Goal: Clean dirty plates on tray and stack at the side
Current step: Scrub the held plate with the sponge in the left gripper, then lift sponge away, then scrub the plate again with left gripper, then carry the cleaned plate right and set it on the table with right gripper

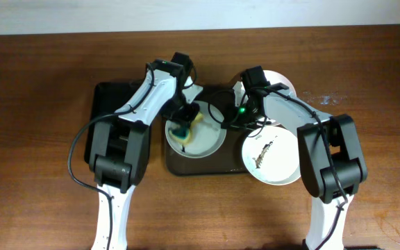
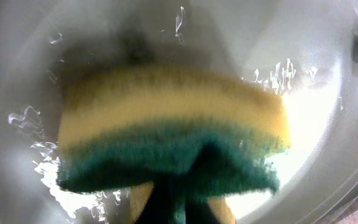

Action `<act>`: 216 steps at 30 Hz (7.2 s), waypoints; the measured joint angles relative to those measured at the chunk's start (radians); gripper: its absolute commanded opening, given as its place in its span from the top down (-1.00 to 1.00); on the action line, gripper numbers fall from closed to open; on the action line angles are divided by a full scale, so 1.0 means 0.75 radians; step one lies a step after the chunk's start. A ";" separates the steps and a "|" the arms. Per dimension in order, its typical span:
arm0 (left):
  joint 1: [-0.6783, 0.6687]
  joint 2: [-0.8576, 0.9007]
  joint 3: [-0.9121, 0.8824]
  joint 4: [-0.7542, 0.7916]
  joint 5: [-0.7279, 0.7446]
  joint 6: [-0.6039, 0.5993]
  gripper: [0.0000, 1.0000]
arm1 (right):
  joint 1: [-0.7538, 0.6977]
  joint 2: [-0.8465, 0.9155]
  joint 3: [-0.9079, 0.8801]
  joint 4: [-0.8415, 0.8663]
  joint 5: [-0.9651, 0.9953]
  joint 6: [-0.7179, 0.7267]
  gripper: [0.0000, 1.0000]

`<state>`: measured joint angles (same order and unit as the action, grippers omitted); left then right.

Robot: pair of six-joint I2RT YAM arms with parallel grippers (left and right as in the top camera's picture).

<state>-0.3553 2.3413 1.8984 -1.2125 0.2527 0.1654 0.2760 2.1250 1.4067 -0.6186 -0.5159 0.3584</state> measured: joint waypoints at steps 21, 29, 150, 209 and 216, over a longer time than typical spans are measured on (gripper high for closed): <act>-0.057 0.026 0.022 0.607 -0.222 -0.801 1.00 | -0.024 0.006 -0.002 0.032 -0.018 0.102 0.92; -0.074 0.043 0.093 0.369 -0.199 0.164 1.00 | -0.024 0.006 -0.002 0.029 -0.028 0.076 0.92; 0.084 -0.384 -0.011 0.384 -0.307 -0.668 1.00 | 0.096 -0.027 0.091 -0.086 0.559 0.323 0.92; 0.231 -0.277 0.364 -0.024 -0.444 -0.549 1.00 | 0.748 -0.470 0.146 -0.463 2.043 0.075 0.92; 0.231 -0.277 0.364 -0.024 -0.444 -0.549 1.00 | 0.923 -0.470 0.146 -0.464 2.548 0.075 0.92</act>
<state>-0.1818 2.1334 2.1715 -1.2308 -0.0799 -0.2466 0.9684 1.7725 1.5166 -0.9668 1.3949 0.4145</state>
